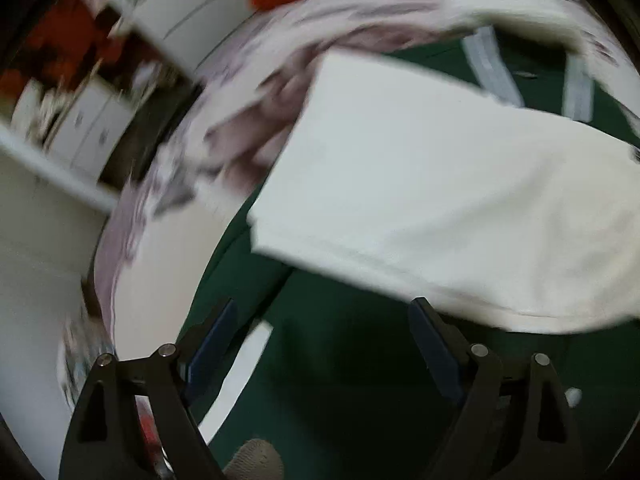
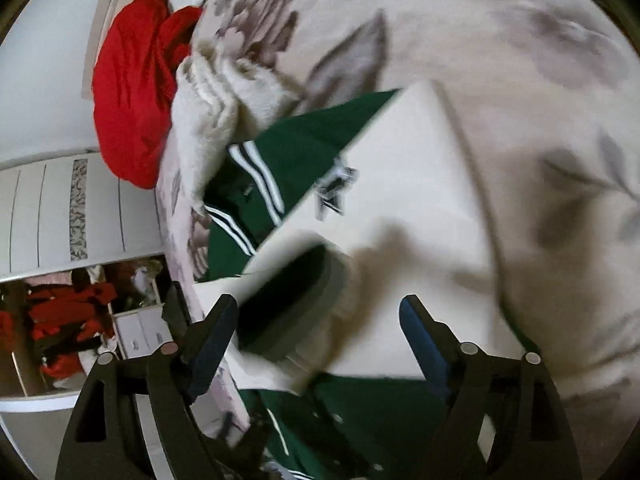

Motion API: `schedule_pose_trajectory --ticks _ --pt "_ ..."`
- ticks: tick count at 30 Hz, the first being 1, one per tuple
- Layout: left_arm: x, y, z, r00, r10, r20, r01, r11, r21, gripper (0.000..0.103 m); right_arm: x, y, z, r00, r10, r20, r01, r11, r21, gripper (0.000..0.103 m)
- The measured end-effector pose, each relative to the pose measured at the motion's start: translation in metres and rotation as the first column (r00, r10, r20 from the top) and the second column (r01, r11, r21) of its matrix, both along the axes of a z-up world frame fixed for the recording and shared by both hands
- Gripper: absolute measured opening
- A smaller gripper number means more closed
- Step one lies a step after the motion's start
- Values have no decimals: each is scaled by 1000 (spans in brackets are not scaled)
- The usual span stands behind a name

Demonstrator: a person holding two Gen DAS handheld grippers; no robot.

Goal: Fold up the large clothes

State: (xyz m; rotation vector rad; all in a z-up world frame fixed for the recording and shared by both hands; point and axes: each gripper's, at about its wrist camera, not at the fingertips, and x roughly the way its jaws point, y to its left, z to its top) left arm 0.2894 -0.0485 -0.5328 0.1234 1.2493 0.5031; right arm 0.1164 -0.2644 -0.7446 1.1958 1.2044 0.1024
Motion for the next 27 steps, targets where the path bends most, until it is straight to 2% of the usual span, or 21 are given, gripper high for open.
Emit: schedule_pose_trajectory --ticks 2,4,6,8,10,11,12,13,14,16,19,20,22,24,25,26,27 --pt "-4 17 -5 998 55 -17 -55 998 -12 86 20 9 -17 997 26 -77 -25 1000 17 86" --pt "-9 26 -5 996 82 -23 -82 997 -4 86 29 22 -40 974 95 -208 -97 995 -2 86" --pt "-12 30 -4 995 97 -25 -97 995 -2 86 25 30 -53 946 141 -291 -165 984 -60 86" --pt "-19 33 -2 994 105 -20 -105 994 3 86 16 32 -58 935 155 -319 -192 977 -89 86" --pt "-25 35 -2 994 102 -24 -102 995 11 86 4 32 -62 939 160 -306 -188 980 -63 85" --pt "-27 33 -3 995 95 -30 -95 995 15 87 0 33 -64 940 159 -303 -183 982 -52 77" --pt "-29 33 -2 995 89 -34 -89 996 16 87 -3 36 -66 942 160 -294 -181 982 -45 64" --pt "-32 30 -2 996 78 -41 -77 997 14 87 -4 38 -67 943 164 -290 -185 982 -46 21" --pt "-35 27 -1 996 67 -50 -67 998 3 87 -3 39 -67 943 164 -288 -186 981 -49 11" --pt "-40 25 2 997 57 -59 -59 998 -27 87 -1 33 -50 963 130 -235 -159 982 -106 10" --pt "-54 20 7 996 51 -69 -58 992 -111 86 16 10 -11 991 89 -98 -114 953 -282 9" --pt "-61 16 8 996 44 -79 -56 986 -154 86 26 4 -8 990 105 -99 -130 946 -297 9" --pt "-73 8 6 993 17 -113 -45 969 -244 86 36 1 -18 975 151 -160 -187 952 -243 11" --pt "-88 -2 5 990 -22 -138 -23 947 -321 87 28 8 -19 957 207 -204 -255 935 -246 14" --pt "-99 -10 7 989 -57 -136 4 931 -364 87 22 13 -14 952 230 -200 -280 921 -272 22" --pt "-109 -17 8 987 -95 -131 34 914 -405 87 8 18 -9 948 252 -196 -302 906 -297 38" --pt "-119 -28 6 980 -155 -128 78 880 -468 86 -12 22 -5 946 258 -196 -308 903 -300 44"
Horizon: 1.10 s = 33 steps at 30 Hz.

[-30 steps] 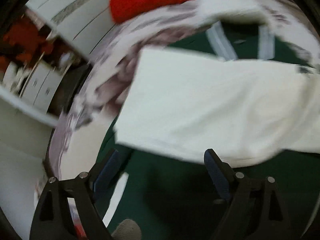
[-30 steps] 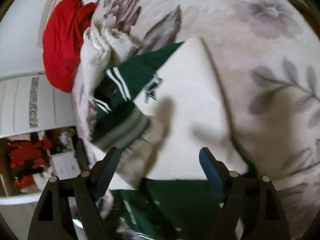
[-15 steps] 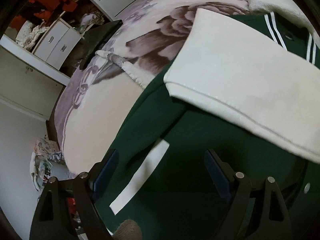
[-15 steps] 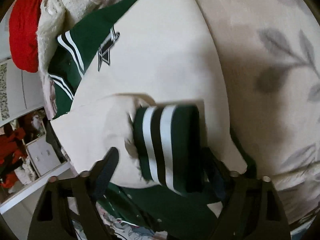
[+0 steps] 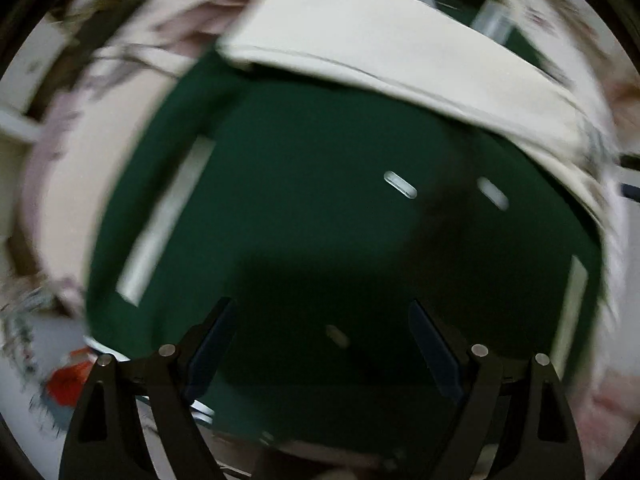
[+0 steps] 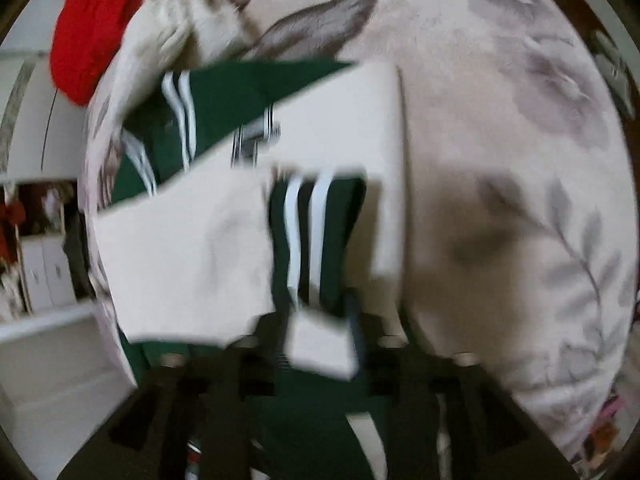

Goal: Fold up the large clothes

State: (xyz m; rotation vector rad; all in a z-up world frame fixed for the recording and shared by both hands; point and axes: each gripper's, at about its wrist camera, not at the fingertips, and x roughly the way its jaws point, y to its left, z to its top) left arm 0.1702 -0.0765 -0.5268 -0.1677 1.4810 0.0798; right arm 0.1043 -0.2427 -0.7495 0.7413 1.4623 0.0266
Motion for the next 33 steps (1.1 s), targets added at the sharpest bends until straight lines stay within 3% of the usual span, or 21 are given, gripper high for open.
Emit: schedule_pose_trajectory --ticks 1,4,7,8,9,10,11,12,20,24,27,33 --pt "-8 -9 -5 999 -45 -17 44 997 -57 86 -21 2 1 1000 -11 -5 11 1000 15 51" --pt "-32 -41 -32 981 -175 -80 151 957 -247 86 -96 4 -11 995 -83 -58 88 993 77 51" --pt "-50 -65 -58 969 -218 -114 169 927 -335 86 -172 10 -33 972 -185 -148 203 972 116 51" --pt "-53 -71 -63 969 -224 -102 181 930 -321 77 -195 11 -42 958 -221 -184 247 960 133 51" --pt "-53 -75 -63 970 -227 -81 195 936 -294 53 -220 13 -51 939 -259 -226 296 943 152 51" --pt "-54 -78 -62 971 -232 -55 211 943 -258 42 -240 16 -57 923 -287 -256 333 929 160 51" --pt "-54 -79 -60 972 -232 -36 218 948 -233 19 -256 17 -60 914 -302 -269 351 923 157 51" --pt "-51 -75 -56 976 -219 -14 209 948 -238 6 -271 20 -62 907 -314 -280 363 921 144 51" --pt "-52 -29 6 981 -139 136 167 961 -222 5 -298 34 -48 922 -308 -236 335 939 82 51" --pt "-53 -2 -21 987 -121 102 138 975 -176 5 -283 57 -46 937 -269 -224 293 953 76 51" --pt "-52 3 -41 990 -113 82 127 974 -185 6 -276 72 -50 943 -238 -231 260 963 67 51" --pt "-56 -1 -40 986 -119 118 142 968 -208 6 -273 81 -44 957 -196 -212 218 972 88 51"
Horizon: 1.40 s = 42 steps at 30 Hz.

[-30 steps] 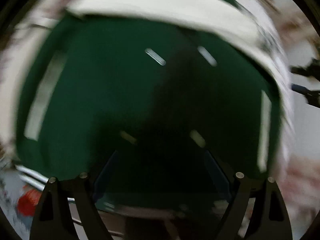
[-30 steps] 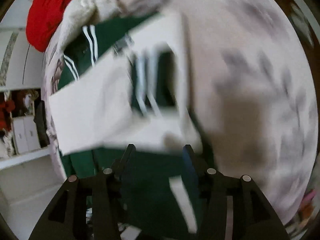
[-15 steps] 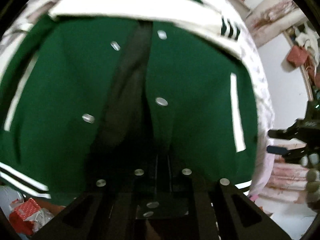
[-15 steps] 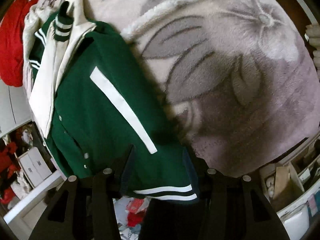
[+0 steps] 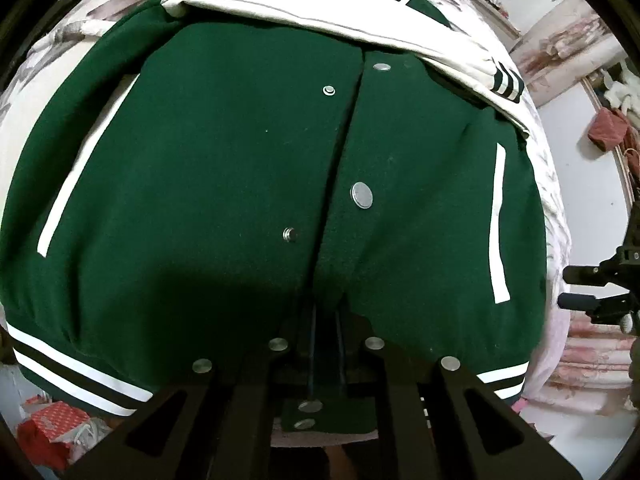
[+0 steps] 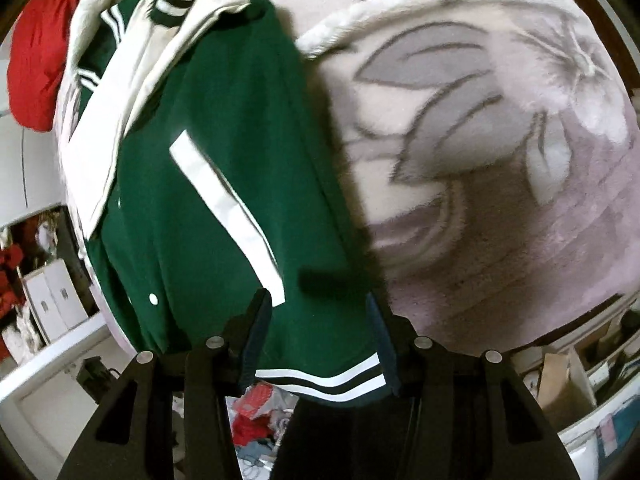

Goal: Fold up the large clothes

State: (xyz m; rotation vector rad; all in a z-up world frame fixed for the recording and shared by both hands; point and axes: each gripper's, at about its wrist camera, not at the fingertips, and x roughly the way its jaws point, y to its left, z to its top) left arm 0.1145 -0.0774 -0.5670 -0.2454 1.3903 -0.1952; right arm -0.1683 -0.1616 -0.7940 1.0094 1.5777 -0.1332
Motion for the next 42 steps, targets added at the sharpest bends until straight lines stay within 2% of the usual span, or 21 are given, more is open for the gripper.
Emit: schedule_pose_trajectory --ticks 2,4,5,6,8,10,13,14,15,16,18,21,24,28,29,32,35,36,39,40,42 --pt "1 3 -5 1000 4 -4 -4 1000 -5 7 3 8 -10 999 34 -14 -33 999 35 51" --pt "4 11 -12 1000 -2 -14 2 1000 -9 7 -4 24 -34 995 68 -74 -60 993 98 50" --pt "3 16 -15 1000 -7 -23 7 1000 -13 8 -8 35 -47 988 106 -113 -94 990 105 42" --pt "4 17 -23 999 -13 -38 12 1000 -20 12 -15 47 -62 974 153 -165 -139 986 92 41" --pt "7 22 -26 998 -19 -60 17 999 -47 13 -23 57 -77 970 160 -185 -147 986 85 41" --pt "9 25 -11 998 -17 -64 14 999 -43 19 -21 55 -72 971 152 -186 -140 987 78 42" --pt "6 27 25 1000 0 19 -1 999 39 35 -17 44 -40 979 159 -130 -151 986 69 42" --pt "6 28 36 999 3 52 -6 998 56 55 -15 39 -26 982 163 -98 -156 985 72 44" --pt "5 28 49 996 10 92 -17 997 81 81 -13 31 -10 986 158 -61 -153 986 72 46" --pt "4 28 61 990 19 137 -35 993 110 88 -12 22 4 989 146 -30 -144 987 67 50" --pt "4 26 77 978 34 205 -69 984 165 90 -8 -3 31 994 103 36 -105 993 59 50" --pt "8 15 82 964 45 263 -130 940 315 91 7 -44 52 994 24 109 -33 997 76 51" --pt "19 -8 65 969 77 233 -189 841 507 91 46 -83 50 985 -41 166 23 994 106 51" --pt "20 -26 47 967 160 196 -249 745 619 91 105 -126 29 978 -63 201 37 991 130 51" --pt "19 -29 44 966 179 187 -258 730 633 91 124 -135 21 978 -48 205 22 992 127 51" --pt "17 -46 34 962 231 149 -269 683 679 91 171 -129 1 974 103 204 -123 989 88 51" --pt "20 -61 19 964 239 114 -248 663 706 91 203 -91 -22 916 347 200 -362 931 42 51" --pt "21 -63 15 966 238 103 -238 657 716 91 210 -82 -27 900 385 202 -397 917 21 51" --pt "22 -69 -1 970 228 80 -211 637 742 91 231 -70 -40 891 386 237 -401 916 17 51" --pt "24 -69 -10 972 230 55 -192 633 750 91 237 -68 -41 891 377 254 -392 920 9 47" --pt "26 -65 -24 970 243 21 -176 638 749 91 246 -71 -39 893 335 301 -339 940 -40 31"
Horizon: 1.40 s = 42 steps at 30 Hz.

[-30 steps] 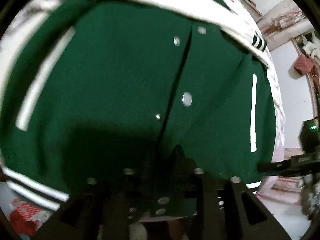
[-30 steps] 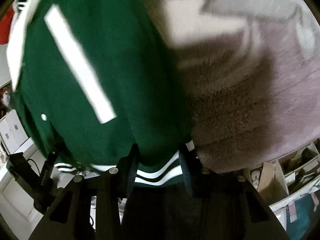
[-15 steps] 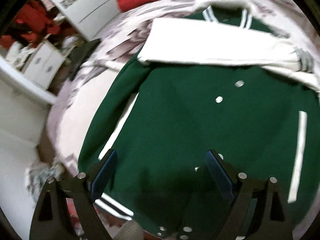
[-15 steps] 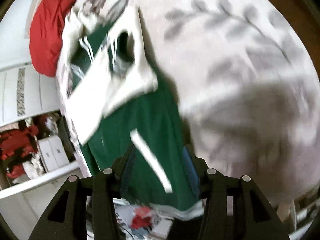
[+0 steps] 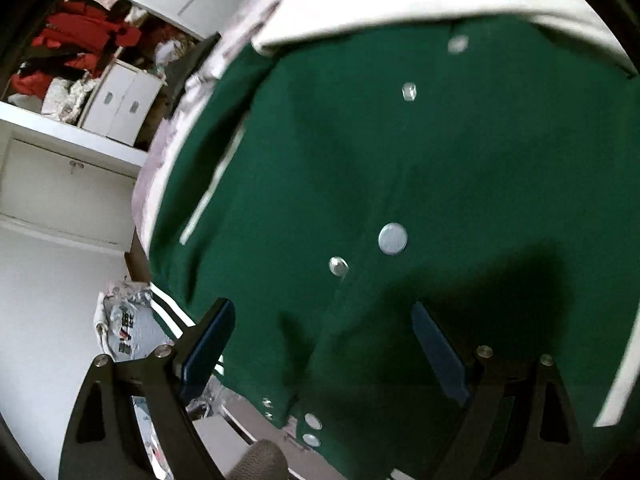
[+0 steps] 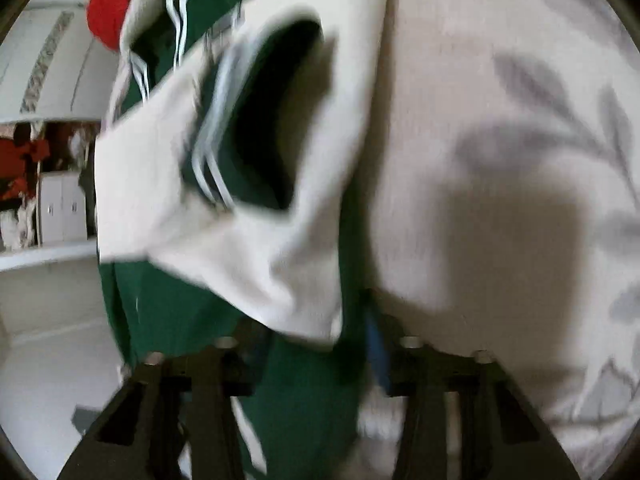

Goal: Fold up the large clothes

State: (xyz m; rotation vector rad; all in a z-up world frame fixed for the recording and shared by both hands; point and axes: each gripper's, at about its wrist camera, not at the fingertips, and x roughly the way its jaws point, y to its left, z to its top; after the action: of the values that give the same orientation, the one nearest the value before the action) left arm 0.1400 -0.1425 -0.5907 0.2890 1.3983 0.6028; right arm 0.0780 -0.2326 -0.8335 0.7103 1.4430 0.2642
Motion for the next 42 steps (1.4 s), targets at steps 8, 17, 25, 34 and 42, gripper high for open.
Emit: schedule_pose_trajectory --ticks 8,17,25,34,42 --pt "-1 10 7 997 75 20 -74 994 -76 91 15 -28 -25 992 -91 -86 91 996 -2 15" --pt "-76 -38 58 989 145 -30 -148 949 -277 91 -57 -38 16 956 162 -244 -135 983 124 43" --pt "-115 -11 51 971 223 -81 -234 957 -171 91 -202 94 -52 828 410 -383 -194 850 491 43" --pt "-131 11 59 973 229 -43 -232 965 -123 91 -231 129 -51 847 415 -332 -272 875 400 7" --pt "-128 13 58 970 242 -8 -239 950 -201 91 -209 125 -29 853 418 -311 -284 873 396 41"
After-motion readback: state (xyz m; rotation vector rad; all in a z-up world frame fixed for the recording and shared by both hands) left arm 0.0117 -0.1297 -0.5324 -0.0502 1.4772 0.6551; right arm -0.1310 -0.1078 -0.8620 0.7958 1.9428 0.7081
